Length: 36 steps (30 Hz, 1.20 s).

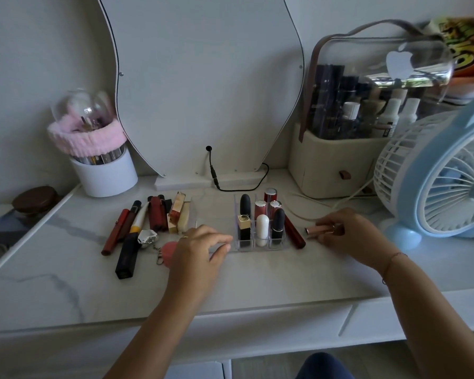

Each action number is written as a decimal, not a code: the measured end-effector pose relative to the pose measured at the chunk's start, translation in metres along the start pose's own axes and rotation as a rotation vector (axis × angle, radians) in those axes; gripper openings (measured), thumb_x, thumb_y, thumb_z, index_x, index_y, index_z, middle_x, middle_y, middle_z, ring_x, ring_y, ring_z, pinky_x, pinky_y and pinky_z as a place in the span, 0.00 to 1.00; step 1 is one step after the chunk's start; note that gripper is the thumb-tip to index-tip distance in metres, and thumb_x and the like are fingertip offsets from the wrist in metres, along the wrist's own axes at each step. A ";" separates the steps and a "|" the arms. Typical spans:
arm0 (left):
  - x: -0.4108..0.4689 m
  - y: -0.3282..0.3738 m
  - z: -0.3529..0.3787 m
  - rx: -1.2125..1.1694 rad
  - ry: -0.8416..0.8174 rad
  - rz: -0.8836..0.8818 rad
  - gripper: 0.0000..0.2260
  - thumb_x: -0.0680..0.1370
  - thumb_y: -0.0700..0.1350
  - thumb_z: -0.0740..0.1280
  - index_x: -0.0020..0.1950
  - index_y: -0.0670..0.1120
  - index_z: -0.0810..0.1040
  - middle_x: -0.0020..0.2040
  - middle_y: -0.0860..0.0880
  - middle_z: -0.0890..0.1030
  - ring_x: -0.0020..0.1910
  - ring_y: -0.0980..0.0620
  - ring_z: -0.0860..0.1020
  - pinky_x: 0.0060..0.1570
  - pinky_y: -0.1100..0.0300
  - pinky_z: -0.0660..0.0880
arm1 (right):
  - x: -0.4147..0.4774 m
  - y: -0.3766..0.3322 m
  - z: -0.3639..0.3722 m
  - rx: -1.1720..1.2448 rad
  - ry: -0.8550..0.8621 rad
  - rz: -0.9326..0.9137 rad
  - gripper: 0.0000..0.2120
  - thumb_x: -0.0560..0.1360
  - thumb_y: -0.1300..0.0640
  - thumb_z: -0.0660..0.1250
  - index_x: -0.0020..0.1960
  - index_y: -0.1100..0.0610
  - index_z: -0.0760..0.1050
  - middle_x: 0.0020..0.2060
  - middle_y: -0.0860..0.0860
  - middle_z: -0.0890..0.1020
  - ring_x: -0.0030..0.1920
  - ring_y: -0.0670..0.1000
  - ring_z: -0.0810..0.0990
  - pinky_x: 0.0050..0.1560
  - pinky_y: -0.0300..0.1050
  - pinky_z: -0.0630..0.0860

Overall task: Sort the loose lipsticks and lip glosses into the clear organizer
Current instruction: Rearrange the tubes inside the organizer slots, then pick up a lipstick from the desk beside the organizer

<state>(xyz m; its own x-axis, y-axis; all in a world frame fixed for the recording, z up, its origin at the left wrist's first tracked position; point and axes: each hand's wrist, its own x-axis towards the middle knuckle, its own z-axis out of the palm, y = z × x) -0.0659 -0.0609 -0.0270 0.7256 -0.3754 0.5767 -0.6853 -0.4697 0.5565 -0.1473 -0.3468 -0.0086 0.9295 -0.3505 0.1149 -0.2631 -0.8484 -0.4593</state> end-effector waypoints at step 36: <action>0.001 0.006 -0.001 -0.032 -0.002 -0.017 0.09 0.70 0.42 0.74 0.50 0.46 0.83 0.44 0.53 0.83 0.45 0.56 0.79 0.46 0.59 0.76 | -0.026 -0.020 0.023 0.680 0.341 0.046 0.06 0.70 0.53 0.71 0.47 0.48 0.79 0.38 0.48 0.83 0.38 0.47 0.79 0.42 0.45 0.77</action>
<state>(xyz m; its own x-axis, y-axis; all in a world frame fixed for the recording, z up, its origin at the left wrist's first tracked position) -0.0694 -0.0632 -0.0219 0.7371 -0.3690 0.5661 -0.6746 -0.4498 0.5853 -0.1599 -0.3114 -0.0223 0.7611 -0.5766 0.2971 0.0197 -0.4373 -0.8991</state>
